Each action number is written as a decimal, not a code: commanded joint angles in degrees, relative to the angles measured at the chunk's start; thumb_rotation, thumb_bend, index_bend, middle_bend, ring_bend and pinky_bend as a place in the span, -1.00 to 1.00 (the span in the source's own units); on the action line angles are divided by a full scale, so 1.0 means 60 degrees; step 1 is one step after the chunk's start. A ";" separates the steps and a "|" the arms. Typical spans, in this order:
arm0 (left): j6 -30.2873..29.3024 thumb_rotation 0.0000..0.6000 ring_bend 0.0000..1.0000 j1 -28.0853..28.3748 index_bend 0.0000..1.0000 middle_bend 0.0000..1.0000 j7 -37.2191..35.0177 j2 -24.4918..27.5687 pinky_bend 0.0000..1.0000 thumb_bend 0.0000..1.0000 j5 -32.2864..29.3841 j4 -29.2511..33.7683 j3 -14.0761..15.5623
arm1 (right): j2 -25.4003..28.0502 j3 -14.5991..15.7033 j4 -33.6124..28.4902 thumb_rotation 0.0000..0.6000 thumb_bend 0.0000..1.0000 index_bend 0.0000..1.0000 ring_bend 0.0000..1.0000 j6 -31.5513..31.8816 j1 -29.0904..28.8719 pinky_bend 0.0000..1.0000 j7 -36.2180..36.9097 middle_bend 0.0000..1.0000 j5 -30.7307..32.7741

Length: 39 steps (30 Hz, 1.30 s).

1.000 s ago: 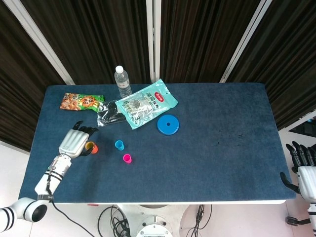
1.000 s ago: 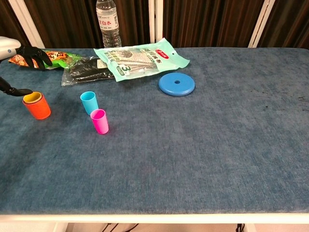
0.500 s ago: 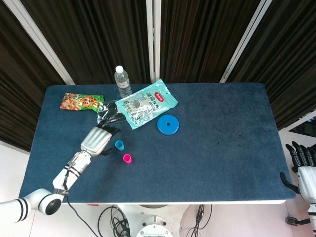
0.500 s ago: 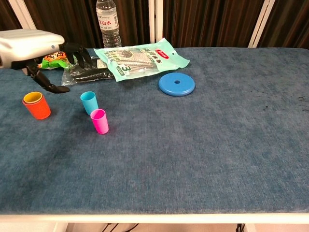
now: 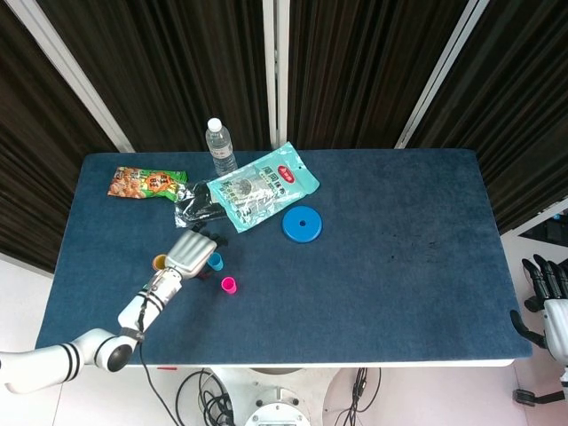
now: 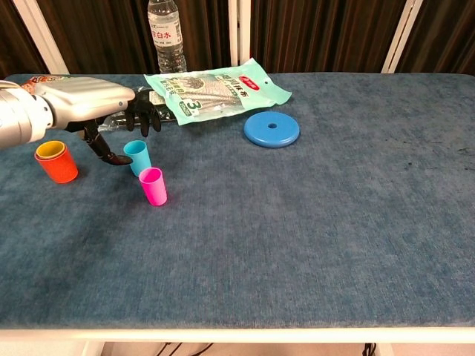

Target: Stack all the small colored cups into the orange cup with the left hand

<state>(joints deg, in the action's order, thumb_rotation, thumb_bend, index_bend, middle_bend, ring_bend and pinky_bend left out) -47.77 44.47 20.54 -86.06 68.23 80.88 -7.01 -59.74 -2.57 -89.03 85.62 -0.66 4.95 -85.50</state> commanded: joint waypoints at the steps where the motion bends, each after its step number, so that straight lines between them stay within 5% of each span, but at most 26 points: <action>1: -0.0028 1.00 -0.17 0.0033 -0.26 -0.23 0.0094 -0.0080 -0.66 -0.50 0.0080 -0.0165 0.0112 | -0.0003 -0.0005 0.0015 1.00 -0.43 -1.00 -1.00 -0.0003 -0.0009 -1.00 0.0011 -1.00 -0.0008; 22: -0.0458 1.00 0.05 -0.0024 -0.05 -0.01 -0.0236 -0.0086 -0.59 -0.48 0.0205 -0.0121 0.0102 | 0.0024 -0.0024 -0.0076 1.00 -0.43 -1.00 -1.00 -0.0064 -0.0069 -1.00 -0.0097 -1.00 -0.0021; 33: -0.1746 1.00 0.05 -0.0560 -0.04 0.00 0.0648 0.1688 -0.60 -0.48 -0.0303 0.1939 -0.0309 | 0.0048 -0.0002 -0.0192 1.00 -0.43 -1.00 -1.00 -0.0038 -0.0079 -1.00 -0.0212 -1.00 -0.0096; 39: -0.1908 1.00 0.04 -0.0964 -0.04 0.00 0.0842 0.2562 -0.60 -0.48 -0.0661 0.2676 -0.0048 | 0.0014 0.0004 -0.0229 1.00 -0.43 -1.00 -1.00 -0.0035 -0.0102 -1.00 -0.0280 -1.00 -0.0140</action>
<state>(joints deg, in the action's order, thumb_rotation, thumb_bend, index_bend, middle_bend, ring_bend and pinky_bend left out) -58.81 39.41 25.27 -71.54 64.78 96.17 -7.85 -59.65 -2.54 -90.40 85.41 -1.26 3.26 -86.33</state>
